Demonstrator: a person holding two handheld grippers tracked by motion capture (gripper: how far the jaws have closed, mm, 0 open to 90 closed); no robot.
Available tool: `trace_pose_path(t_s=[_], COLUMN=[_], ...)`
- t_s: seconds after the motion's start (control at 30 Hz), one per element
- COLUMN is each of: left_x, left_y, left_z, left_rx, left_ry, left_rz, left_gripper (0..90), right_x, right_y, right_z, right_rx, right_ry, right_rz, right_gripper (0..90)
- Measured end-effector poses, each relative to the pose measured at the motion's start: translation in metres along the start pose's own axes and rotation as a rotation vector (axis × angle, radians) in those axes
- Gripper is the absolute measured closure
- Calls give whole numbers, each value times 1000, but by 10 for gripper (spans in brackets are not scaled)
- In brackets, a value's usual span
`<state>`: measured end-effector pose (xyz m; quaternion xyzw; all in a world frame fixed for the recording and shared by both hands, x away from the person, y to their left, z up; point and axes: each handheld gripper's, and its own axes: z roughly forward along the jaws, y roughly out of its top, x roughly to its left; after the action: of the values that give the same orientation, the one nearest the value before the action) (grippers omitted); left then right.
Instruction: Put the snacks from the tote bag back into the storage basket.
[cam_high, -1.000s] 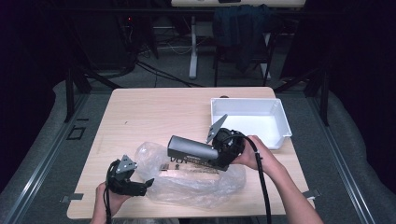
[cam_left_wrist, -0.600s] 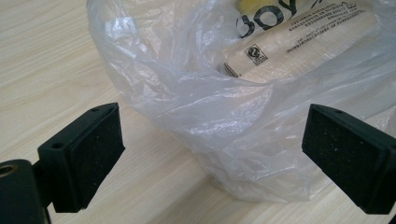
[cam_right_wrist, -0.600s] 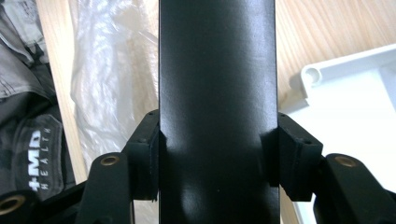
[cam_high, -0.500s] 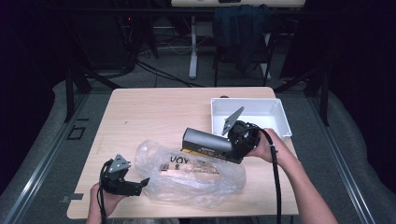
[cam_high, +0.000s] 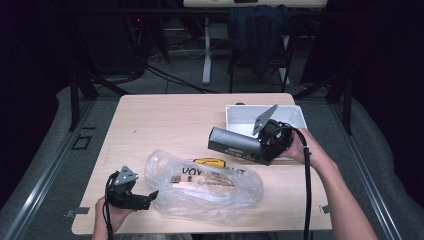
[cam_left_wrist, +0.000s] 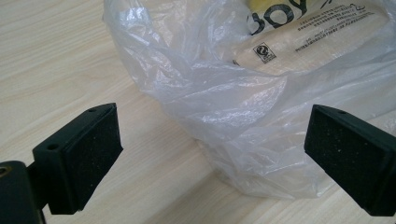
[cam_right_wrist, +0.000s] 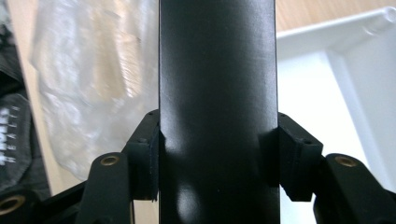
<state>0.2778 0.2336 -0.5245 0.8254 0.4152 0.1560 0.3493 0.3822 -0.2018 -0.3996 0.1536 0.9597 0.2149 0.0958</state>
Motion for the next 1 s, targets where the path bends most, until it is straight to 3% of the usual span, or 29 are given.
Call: trace_pose_path(t_s=[0.4, 0.47, 1.0], left_x=[5, 7, 11], left_y=[-5, -6, -8], left_z=[-5, -5, -5], left_rx=[-3, -5, -3], left_ry=[7, 13, 23], left_rz=[-19, -27, -34], left_gripper=[36, 36, 36], right_x=[-33, -43, -78], right_y=[-31, -38, -64], right_z=[-8, -7, 32], right_rx=[-21, 0, 71], right_ry=[-55, -59, -54], right_rz=[1, -2, 43], right_gripper=[423, 423, 423])
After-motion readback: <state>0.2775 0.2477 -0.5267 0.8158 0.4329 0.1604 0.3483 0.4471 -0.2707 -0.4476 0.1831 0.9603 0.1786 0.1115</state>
